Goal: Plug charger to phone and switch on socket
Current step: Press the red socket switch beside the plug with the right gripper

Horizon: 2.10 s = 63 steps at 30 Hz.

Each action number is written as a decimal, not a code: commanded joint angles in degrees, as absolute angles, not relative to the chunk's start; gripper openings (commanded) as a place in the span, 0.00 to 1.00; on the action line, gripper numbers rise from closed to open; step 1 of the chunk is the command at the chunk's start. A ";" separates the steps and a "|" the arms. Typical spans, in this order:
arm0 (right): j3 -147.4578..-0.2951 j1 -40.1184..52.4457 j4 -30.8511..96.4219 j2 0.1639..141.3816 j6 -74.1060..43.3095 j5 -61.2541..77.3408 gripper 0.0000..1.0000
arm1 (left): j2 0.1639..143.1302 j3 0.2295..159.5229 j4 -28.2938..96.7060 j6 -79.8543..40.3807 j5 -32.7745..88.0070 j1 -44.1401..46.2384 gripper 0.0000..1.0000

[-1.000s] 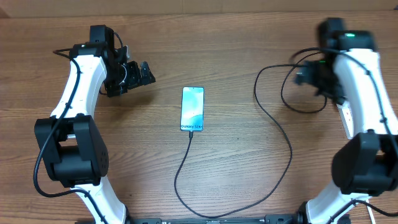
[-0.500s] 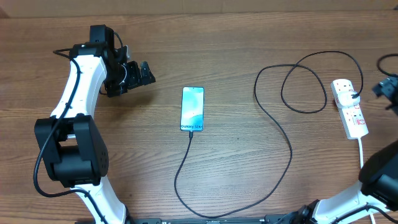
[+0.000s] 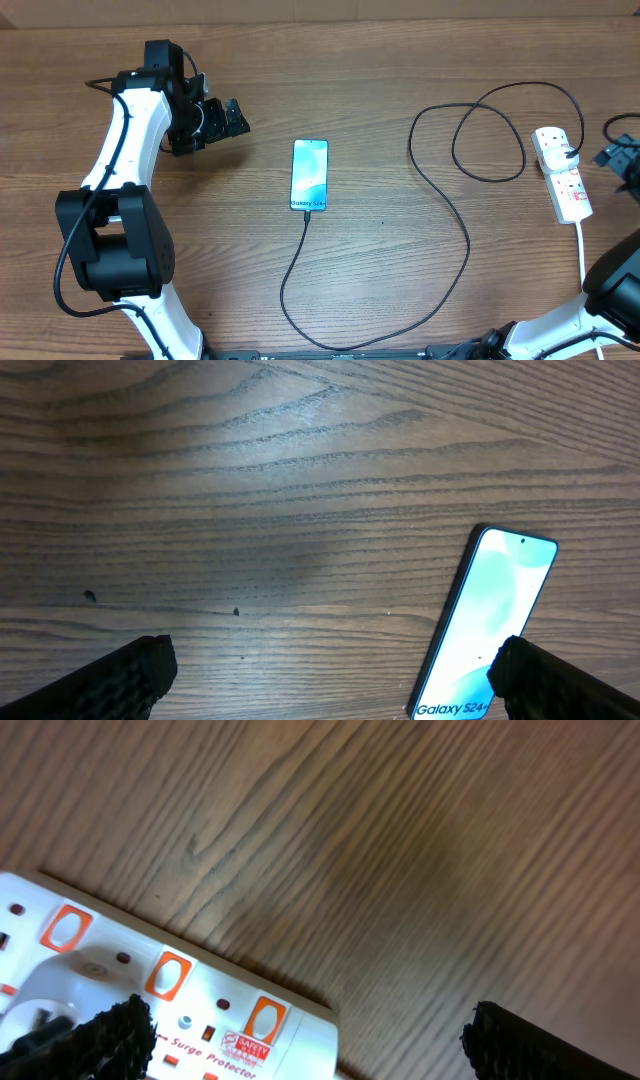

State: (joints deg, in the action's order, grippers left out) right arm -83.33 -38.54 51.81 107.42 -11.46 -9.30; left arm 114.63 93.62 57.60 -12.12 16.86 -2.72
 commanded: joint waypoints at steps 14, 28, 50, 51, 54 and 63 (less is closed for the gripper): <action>-70.13 -38.70 33.87 107.48 -9.96 -5.45 1.00 | 112.97 93.91 57.60 -12.91 16.29 -2.61 1.00; -68.29 -38.70 29.58 111.07 -9.98 -2.20 1.00 | 112.97 93.91 57.60 -12.91 16.29 -2.61 1.00; -68.29 -38.68 34.11 112.09 -9.93 0.40 1.00 | 112.97 93.91 57.60 -12.91 16.29 -2.61 1.00; -68.31 -38.68 34.44 112.09 -9.93 0.40 1.00 | 112.97 93.91 57.60 -12.91 16.29 -2.61 1.00; -68.29 -38.68 35.22 112.09 -9.93 0.40 1.00 | 112.97 93.91 57.60 -12.91 16.29 -2.61 1.00; -68.29 -38.68 36.34 112.12 -8.56 3.11 0.98 | 112.97 93.91 57.60 -12.91 16.32 -2.61 1.00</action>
State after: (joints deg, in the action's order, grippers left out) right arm -70.32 -39.35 33.69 110.37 -11.92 -0.60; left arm 114.63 93.62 57.60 -12.12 16.86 -2.72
